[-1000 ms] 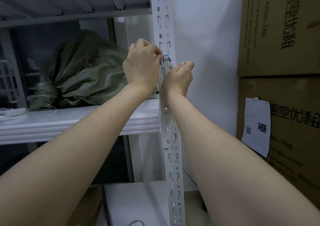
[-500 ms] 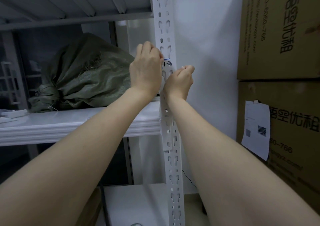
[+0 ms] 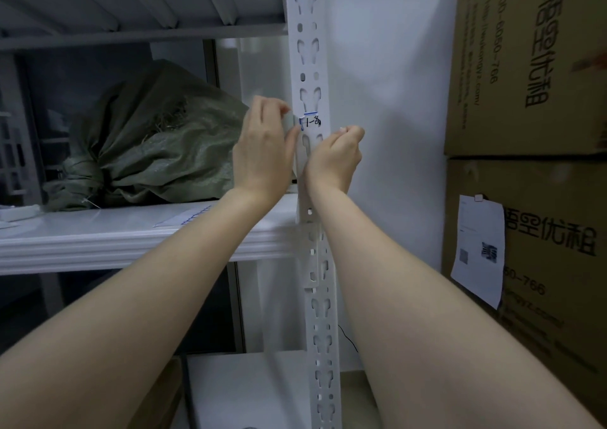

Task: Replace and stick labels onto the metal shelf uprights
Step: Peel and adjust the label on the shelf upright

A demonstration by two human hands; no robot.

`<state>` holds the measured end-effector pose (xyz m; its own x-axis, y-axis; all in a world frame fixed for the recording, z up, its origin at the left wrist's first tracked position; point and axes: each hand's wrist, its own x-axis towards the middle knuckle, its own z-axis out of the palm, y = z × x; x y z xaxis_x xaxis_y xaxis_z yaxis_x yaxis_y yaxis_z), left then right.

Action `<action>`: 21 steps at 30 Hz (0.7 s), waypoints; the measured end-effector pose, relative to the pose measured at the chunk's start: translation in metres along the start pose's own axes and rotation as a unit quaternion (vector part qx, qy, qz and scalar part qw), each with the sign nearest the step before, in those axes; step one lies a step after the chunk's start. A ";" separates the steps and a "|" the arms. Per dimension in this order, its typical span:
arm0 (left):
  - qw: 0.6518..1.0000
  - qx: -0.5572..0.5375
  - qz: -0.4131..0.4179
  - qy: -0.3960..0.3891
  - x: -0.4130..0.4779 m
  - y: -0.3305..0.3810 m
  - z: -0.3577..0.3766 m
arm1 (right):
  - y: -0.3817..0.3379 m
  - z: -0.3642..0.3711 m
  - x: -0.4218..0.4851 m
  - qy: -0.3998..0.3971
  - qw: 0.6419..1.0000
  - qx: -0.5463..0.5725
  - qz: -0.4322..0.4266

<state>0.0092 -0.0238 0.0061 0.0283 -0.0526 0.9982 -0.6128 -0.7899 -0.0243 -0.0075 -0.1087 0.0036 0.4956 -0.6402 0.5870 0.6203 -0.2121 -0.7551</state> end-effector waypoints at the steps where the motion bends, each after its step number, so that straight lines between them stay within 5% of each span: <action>1: 1.000 -0.005 -0.008 0.000 0.002 -0.002 -0.001 | 0.000 0.000 0.000 0.001 1.000 -0.001 -0.001; 21: 0.993 0.012 -0.097 -0.063 0.019 0.025 -0.007 | 0.001 -0.001 -0.001 0.002 1.000 0.000 -0.008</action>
<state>-0.0108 -0.0401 0.0248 0.2443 0.0278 0.9693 -0.5664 -0.8073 0.1659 -0.0078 -0.1090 0.0023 0.4827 -0.6394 0.5985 0.6288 -0.2226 -0.7450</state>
